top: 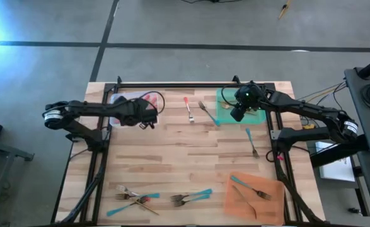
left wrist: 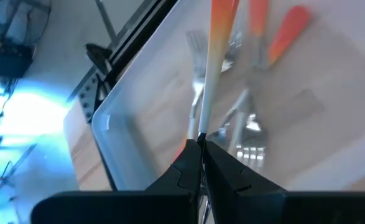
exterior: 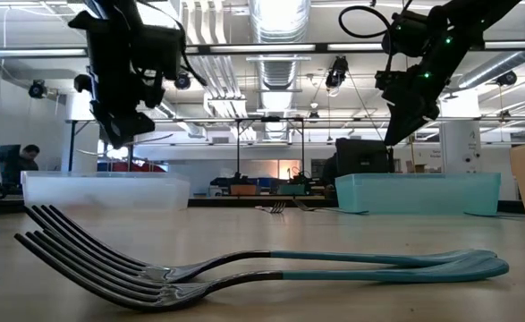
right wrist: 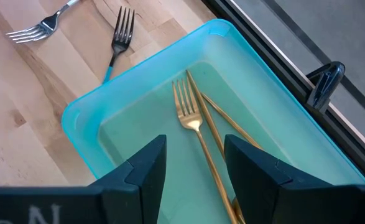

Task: Sort silverware by color (type)
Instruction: Put the orange fork into the white bin, then put the blue fork into the orange bin

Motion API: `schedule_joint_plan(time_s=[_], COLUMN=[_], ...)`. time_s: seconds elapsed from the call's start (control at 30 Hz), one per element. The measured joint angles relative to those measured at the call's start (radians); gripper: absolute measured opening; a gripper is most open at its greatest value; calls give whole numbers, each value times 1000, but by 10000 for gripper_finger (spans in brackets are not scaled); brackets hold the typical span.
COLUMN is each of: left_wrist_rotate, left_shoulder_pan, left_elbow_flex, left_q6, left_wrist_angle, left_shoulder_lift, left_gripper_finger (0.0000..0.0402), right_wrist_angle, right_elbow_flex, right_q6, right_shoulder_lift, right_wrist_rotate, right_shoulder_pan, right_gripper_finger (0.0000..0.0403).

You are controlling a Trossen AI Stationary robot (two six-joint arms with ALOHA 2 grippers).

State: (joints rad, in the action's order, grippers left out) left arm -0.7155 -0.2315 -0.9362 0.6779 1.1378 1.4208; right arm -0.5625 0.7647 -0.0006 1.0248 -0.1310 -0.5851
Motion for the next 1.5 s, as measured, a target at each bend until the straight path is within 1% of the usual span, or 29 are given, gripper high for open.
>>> schedule_joint_plan(time_s=[0.13,0.3,0.4,0.57,0.6,0.67,0.77,0.8,0.83,0.9,1.0,1.1,1.17,1.37,1.43,1.5], left_wrist_rotate=[3,6,5,3,19,96,275,309,320,326,331,332,357,388,388,379], left_shoulder_pan=[-57,-79,-78,-78,-77,-71,-36,-15,12,80,188,313,408,683,758,822], left_elbow_flex=[32,48,48,49,49,49,49,49,49,49,49,49,49,49,49,49], left_q6=[-30,-37,-37,-41,-41,-41,-41,-42,-42,-32,44,147,232,522,621,676], left_wrist_angle=[-25,-44,-54,-81,-85,-89,-120,-133,-148,-178,-201,-220,-247,-376,-414,-463], left_shoulder_lift=[0,0,0,0,0,0,-9,-14,-18,-24,-24,-19,-15,-13,-13,-13], left_gripper_finger=[0,6,32,99,112,134,155,159,161,161,157,151,147,139,139,139], right_wrist_angle=[0,0,0,0,0,0,0,0,0,0,0,0,0,0,0,0], right_elbow_flex=[0,0,0,0,0,0,0,0,0,0,0,0,0,0,0,0], right_q6=[0,0,0,0,0,0,0,0,0,0,0,0,0,0,0,0], right_shoulder_lift=[0,0,0,0,0,0,0,0,0,0,0,0,0,0,0,0], right_wrist_rotate=[0,0,0,0,0,0,0,0,0,0,0,0,0,0,0,0], right_shoulder_pan=[0,0,0,0,0,0,0,0,0,0,0,0,0,0,0,0], right_gripper_finger=[153,153,153,153,153,153,153,153,153,153,153,153,153,153,153,153])
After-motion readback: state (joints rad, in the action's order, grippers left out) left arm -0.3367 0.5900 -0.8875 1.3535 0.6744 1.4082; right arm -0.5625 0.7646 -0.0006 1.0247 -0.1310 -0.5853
